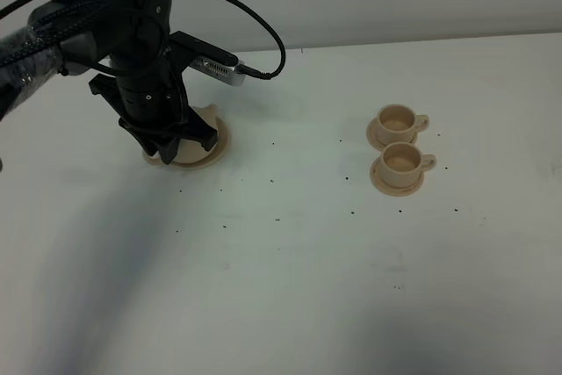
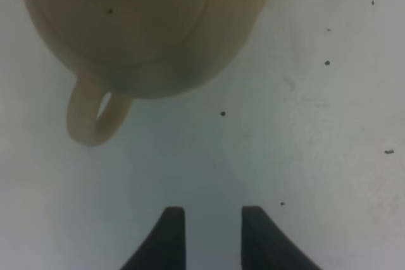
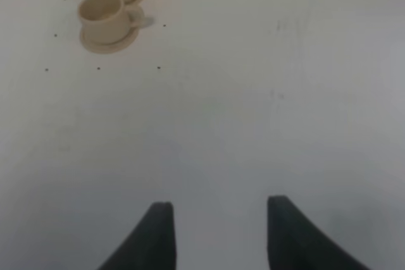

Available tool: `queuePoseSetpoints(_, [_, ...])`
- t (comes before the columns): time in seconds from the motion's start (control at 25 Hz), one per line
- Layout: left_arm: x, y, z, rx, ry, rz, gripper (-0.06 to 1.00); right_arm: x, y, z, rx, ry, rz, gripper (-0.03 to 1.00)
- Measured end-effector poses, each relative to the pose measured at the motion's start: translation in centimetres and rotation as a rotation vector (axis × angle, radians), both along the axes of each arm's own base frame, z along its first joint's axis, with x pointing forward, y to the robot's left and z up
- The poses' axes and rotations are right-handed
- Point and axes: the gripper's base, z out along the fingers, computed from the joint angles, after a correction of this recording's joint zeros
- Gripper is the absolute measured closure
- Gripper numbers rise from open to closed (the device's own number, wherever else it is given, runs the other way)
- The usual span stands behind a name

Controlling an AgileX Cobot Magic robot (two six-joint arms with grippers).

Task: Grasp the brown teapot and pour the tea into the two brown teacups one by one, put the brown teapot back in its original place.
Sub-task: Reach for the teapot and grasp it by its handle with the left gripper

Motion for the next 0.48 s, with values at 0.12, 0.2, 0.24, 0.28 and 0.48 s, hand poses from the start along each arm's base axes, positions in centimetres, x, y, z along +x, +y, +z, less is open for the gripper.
queuePoseSetpoints(0.12, [0.1,0.5,0.1,0.016,-0.011,0.022,0.71,0.0,0.0,0.0,0.0,0.0,0.0,0.62])
queuePoseSetpoints(0.2, [0.4,1.1,0.4,0.044,-0.033,0.047,0.71,0.0,0.0,0.0,0.0,0.0,0.0,0.62])
queuePoseSetpoints(0.24, [0.6,1.3,0.5,0.047,-0.041,0.057,0.71,0.0,0.0,0.0,0.0,0.0,0.0,0.62])
queuePoseSetpoints(0.28, [0.8,1.5,0.7,0.044,-0.051,0.067,0.71,0.0,0.0,0.0,0.0,0.0,0.0,0.62])
queuePoseSetpoints(0.48, [1.4,2.7,1.8,0.019,-0.08,0.109,0.71,0.0,0.0,0.0,0.0,0.0,0.0,0.62])
